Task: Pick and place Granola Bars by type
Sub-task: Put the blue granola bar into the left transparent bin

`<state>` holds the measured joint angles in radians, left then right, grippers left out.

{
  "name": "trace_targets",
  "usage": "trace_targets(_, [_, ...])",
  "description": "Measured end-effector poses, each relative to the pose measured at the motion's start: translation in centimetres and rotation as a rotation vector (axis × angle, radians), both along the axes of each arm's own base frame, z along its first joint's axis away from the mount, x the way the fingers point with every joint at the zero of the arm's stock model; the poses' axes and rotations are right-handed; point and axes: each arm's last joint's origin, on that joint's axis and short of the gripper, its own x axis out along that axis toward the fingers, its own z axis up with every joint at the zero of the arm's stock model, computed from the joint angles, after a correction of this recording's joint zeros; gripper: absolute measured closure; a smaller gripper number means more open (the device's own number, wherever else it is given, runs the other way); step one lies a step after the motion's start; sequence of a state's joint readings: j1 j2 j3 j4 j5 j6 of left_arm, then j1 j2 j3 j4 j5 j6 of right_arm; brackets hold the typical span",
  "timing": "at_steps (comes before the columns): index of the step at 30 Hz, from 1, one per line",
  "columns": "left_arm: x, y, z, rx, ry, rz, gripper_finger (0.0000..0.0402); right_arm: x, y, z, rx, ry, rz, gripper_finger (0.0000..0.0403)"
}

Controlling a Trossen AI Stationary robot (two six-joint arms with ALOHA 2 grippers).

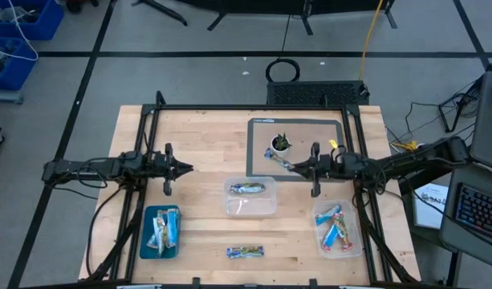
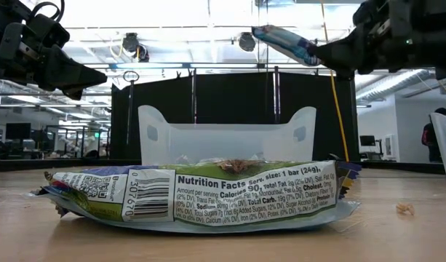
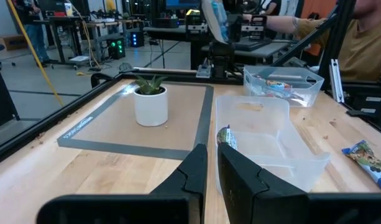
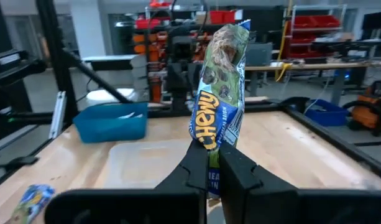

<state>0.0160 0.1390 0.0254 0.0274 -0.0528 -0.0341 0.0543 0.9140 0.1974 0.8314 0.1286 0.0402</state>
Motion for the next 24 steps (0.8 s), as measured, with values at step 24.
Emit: trace_targets(24, [0.0,0.0,0.0,0.000,0.000,0.000,0.0360,0.0,-0.8,0.0,0.137,0.007,0.408,0.0397])
